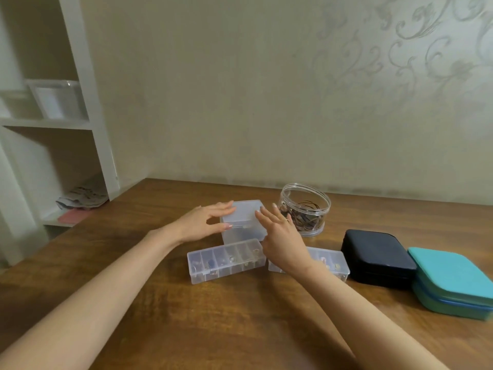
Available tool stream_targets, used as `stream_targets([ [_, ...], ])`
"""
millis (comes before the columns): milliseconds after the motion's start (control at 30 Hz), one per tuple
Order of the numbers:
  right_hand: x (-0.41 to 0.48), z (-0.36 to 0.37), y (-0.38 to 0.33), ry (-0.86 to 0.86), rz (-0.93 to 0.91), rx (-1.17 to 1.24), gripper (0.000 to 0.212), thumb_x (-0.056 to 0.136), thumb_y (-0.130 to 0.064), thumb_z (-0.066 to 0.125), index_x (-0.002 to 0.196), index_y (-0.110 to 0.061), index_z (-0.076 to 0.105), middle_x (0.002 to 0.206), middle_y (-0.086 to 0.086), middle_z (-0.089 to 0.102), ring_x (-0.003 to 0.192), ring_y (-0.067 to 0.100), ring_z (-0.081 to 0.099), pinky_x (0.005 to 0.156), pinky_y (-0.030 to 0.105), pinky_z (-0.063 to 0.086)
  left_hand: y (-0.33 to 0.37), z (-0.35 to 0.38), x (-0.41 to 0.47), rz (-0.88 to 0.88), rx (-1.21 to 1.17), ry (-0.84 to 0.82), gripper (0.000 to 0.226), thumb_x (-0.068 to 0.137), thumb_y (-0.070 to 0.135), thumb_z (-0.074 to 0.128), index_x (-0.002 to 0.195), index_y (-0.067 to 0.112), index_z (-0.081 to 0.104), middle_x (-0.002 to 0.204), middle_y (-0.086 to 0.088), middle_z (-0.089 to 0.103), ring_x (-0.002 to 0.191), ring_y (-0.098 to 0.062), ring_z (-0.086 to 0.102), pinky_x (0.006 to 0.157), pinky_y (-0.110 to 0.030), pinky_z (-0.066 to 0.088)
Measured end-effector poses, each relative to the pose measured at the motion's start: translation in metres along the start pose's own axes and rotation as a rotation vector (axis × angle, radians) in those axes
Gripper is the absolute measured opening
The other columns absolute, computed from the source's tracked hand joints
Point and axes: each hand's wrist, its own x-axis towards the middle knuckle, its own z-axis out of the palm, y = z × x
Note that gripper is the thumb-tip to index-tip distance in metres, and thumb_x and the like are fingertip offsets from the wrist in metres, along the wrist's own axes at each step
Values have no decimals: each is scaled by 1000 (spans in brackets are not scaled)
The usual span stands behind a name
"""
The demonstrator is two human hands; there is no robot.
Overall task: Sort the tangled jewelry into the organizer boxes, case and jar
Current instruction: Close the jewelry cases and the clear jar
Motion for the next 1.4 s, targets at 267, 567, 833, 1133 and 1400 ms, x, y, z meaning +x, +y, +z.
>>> stream_targets([
  [267,1,-7,0,-77,-50,-59,74,90,-7,54,152,-17,15,160,4,12,147,20,11,118,37,16,16,7,-8,-28,318,85,58,95,40,48,146,35,22,154,17,14,143,-7,15,117,-44,8],
  [567,5,-14,0,-38,-97,-100,65,88,-6,52,148,-16,30,155,6,29,144,24,24,117,41,21,40,10,-11,-100,556,72,63,96,36,48,150,25,16,157,7,14,145,-15,15,116,-48,5],
  [833,26,-49,75,154,297,-366,28,88,-23,55,116,-19,61,116,7,63,117,29,49,99,41,32,91,22,-4,38,95,350,56,96,38,46,146,18,30,154,1,28,142,-13,22,113,-29,17],
  [1133,7,-92,78,243,79,193,18,76,1,66,77,-17,66,73,6,67,74,26,60,69,34,47,144,17,39,-347,-1149,-37,105,68,59,69,146,6,21,150,-20,29,131,-34,41,105,-44,41],
  [1400,16,-96,95,445,179,792,27,92,-21,61,117,-28,55,121,0,62,106,12,60,89,27,51,140,9,35,-473,-1400,92,43,87,30,63,118,5,45,120,-22,55,110,-39,56,71,-46,56],
])
